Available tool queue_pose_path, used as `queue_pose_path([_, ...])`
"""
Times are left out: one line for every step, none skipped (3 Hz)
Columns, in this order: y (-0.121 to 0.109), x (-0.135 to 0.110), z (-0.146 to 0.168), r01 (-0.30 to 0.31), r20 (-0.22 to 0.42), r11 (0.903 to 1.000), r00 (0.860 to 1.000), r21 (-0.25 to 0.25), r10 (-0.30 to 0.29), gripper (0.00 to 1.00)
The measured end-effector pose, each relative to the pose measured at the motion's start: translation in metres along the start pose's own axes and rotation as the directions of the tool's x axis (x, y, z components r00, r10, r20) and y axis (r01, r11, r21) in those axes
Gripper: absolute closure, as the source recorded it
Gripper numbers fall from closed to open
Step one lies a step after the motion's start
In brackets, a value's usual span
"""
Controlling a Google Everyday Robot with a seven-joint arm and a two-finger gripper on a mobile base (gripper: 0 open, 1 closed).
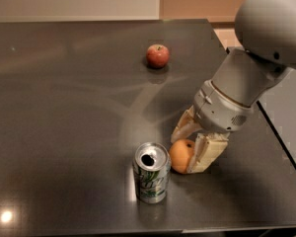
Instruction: Move orange near 7up can
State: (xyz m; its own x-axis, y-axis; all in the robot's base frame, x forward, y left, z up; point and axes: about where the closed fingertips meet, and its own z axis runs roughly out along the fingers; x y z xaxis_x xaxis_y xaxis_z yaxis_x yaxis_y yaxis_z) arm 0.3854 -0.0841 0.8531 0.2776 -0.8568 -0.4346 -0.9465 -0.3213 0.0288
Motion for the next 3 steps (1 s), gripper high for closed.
queue_pose_path([0.0006, -0.0045, 0.0012, 0.012, 0.008, 0.9999, 1.000, -0.005, -0.012, 0.36])
queue_pose_path([-0.0018, -0.0040, 0.0015, -0.001, 0.016, 1.0000, 1.000, -0.009, 0.001, 0.05])
queue_pose_path([-0.0024, -0.0038, 0.0015, -0.005, 0.018, 0.9999, 1.000, -0.010, 0.005, 0.00])
